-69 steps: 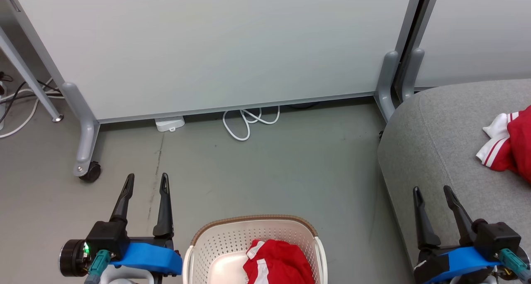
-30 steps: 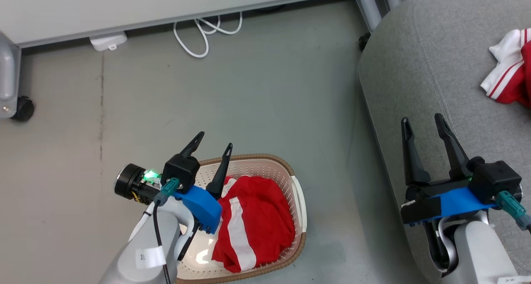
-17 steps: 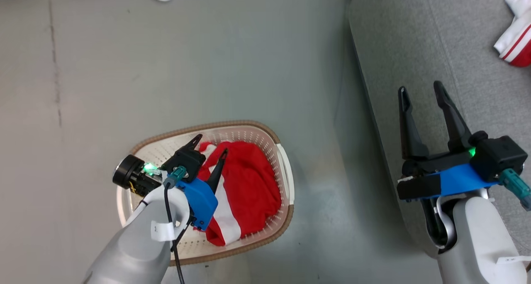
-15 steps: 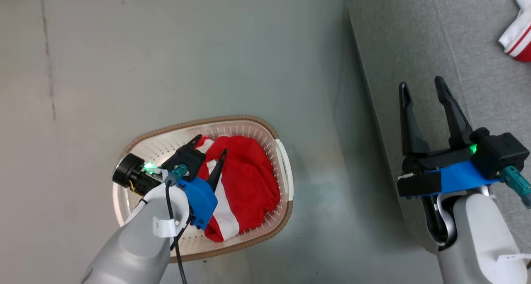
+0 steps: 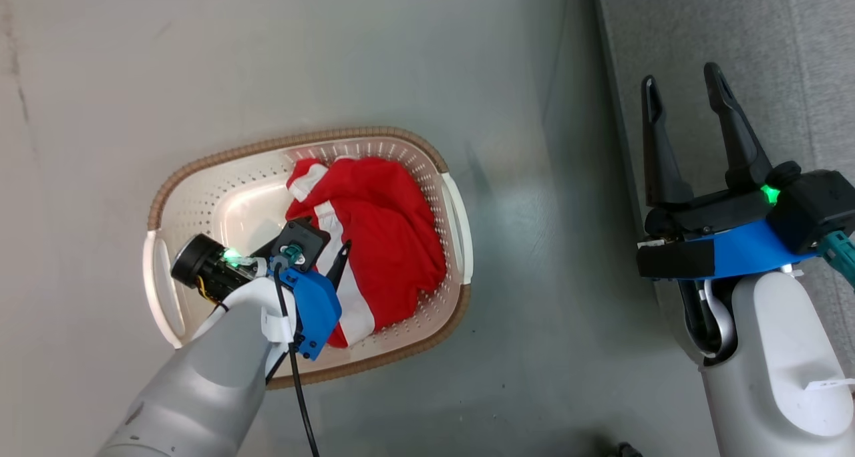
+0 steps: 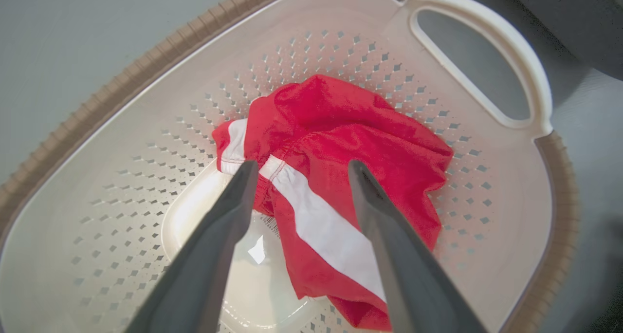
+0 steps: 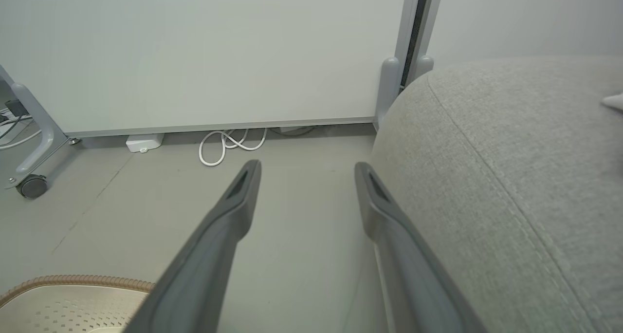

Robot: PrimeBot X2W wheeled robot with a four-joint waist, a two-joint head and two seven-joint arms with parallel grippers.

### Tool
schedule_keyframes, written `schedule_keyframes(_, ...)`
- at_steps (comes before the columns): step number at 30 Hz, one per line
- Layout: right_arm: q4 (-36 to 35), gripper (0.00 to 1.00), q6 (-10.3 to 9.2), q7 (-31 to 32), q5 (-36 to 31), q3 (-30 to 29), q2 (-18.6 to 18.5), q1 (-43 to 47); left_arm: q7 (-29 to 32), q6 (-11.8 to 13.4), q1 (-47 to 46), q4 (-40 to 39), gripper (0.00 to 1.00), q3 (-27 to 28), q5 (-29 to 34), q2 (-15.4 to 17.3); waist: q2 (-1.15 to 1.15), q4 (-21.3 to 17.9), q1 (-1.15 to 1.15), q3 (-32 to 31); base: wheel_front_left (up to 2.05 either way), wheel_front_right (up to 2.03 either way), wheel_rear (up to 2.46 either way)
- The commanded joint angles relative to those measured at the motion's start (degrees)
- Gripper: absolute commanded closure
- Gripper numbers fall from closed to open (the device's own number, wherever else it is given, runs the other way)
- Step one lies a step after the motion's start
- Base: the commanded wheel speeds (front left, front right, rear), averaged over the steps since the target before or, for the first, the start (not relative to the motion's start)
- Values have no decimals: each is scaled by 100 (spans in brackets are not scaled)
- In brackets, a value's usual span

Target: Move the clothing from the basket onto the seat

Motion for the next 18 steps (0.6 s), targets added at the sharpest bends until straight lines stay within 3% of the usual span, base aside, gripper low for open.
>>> schedule_keyframes(1, -45, 0, 1, -20, -5, 13, 10, -96, 52, -7, -148, 32, 0, -96, -73, 52, 0, 1, -1, 195, 0, 0, 0)
schedule_keyframes(18, -463, 0, 1, -21, -114, -36, 0, -404, 699, -8, -833, 221, 0, -1030, -1027, 275, 0, 4, -1, 1249, 0, 0, 0)
